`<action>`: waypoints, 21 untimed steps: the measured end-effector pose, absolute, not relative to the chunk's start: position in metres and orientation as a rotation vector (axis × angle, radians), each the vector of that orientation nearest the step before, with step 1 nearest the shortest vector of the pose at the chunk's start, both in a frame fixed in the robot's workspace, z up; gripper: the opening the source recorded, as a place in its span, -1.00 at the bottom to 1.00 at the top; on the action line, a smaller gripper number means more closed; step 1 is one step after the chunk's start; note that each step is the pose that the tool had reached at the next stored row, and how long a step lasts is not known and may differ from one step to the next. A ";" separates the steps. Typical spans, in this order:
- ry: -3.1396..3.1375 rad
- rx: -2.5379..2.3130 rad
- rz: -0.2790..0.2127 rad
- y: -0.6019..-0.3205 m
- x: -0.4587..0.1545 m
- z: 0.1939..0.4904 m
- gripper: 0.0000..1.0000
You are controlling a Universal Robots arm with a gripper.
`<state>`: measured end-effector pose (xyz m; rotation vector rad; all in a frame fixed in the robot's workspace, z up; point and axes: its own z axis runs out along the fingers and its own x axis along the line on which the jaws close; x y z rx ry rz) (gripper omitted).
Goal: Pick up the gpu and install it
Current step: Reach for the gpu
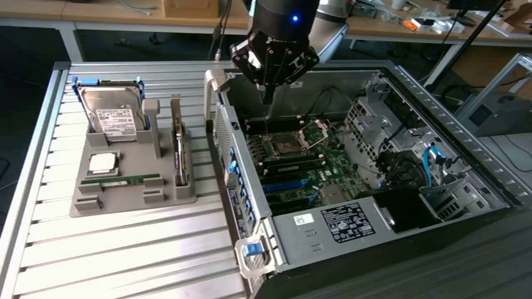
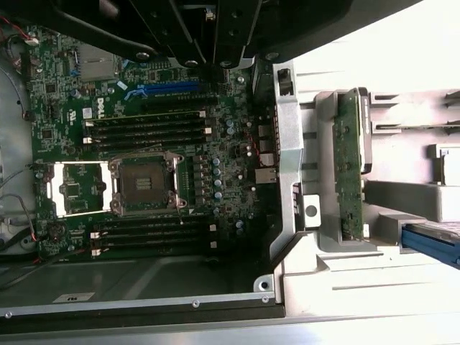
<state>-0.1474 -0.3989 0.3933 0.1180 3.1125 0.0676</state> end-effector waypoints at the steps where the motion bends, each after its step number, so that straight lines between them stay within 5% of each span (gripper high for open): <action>1: 3.112 0.118 0.068 -0.399 -0.148 0.393 -0.79; 21: 3.113 0.118 0.068 -0.399 -0.157 0.393 -0.79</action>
